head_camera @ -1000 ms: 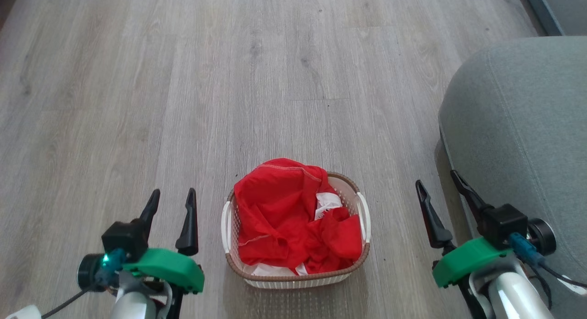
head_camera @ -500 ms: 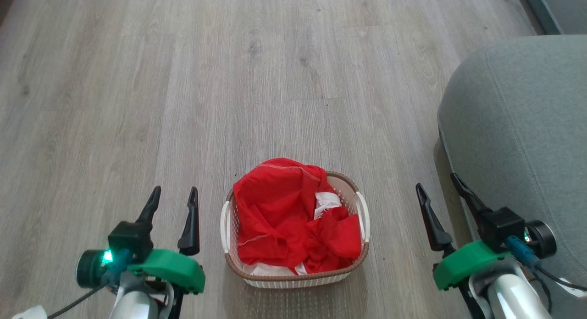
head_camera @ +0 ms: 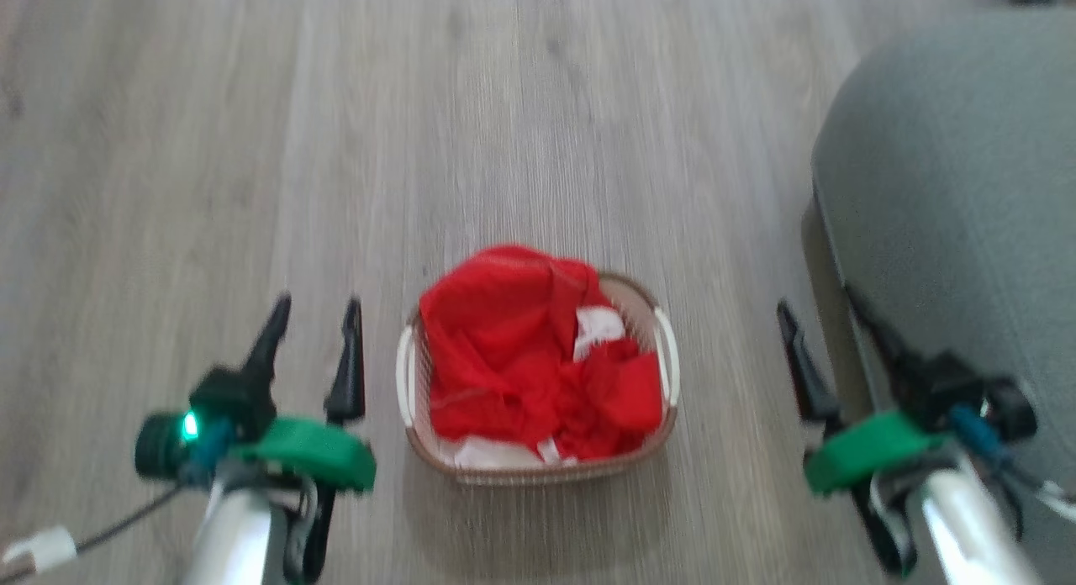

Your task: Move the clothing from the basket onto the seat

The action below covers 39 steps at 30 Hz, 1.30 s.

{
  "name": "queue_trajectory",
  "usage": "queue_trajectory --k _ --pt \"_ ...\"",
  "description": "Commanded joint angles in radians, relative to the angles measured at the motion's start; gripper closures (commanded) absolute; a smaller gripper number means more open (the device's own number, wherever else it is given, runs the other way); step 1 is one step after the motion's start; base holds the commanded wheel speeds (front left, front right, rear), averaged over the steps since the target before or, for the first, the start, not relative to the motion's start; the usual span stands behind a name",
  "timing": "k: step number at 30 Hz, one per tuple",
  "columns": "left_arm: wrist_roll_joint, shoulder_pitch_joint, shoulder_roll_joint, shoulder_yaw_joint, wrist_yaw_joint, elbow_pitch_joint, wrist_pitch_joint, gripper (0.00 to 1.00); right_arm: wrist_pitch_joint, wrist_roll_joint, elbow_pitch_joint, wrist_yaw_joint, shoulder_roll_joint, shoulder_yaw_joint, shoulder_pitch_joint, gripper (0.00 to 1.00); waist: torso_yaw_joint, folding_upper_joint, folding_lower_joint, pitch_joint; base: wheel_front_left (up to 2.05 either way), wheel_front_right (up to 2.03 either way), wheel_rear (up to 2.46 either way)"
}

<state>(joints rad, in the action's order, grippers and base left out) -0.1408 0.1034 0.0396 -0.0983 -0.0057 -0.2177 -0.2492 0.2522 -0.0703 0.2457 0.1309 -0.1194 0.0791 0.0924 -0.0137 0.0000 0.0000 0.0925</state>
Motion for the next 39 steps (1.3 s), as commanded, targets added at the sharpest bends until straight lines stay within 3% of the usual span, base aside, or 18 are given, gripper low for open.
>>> queue_trajectory --k 1,9,15,29,39 --pt "-0.002 0.084 0.011 0.023 0.008 0.045 -0.013 0.0 0.01 0.006 -0.046 0.0 0.001 0.01 0.079 0.0 -0.007 0.0 0.0 0.1 0.0 0.0 0.0" --pt "0.015 0.254 0.011 -0.024 0.014 0.036 -0.013 0.0 0.01 -0.005 -0.103 0.0 0.005 -0.038 0.244 0.0 -0.043 0.0 0.0 0.422 0.0 0.0 0.0" --pt "0.088 0.448 0.013 -0.083 -0.009 -0.108 -0.013 0.0 0.01 -0.023 -0.139 0.0 0.027 -0.037 0.372 0.0 -0.11 0.0 0.0 0.631 0.0 0.0 0.0" --pt "0.112 0.686 0.025 -0.147 -0.063 -0.579 0.022 0.0 0.01 -0.065 -0.156 0.0 0.064 -0.011 0.417 0.0 -0.232 0.0 0.0 0.756 0.0 0.0 0.0" --pt "0.11 0.844 0.016 -0.174 -0.011 -0.814 0.099 0.0 0.01 -0.121 -0.172 0.0 0.069 0.017 0.416 0.0 -0.289 0.0 0.0 0.843 0.0 0.0 0.0"
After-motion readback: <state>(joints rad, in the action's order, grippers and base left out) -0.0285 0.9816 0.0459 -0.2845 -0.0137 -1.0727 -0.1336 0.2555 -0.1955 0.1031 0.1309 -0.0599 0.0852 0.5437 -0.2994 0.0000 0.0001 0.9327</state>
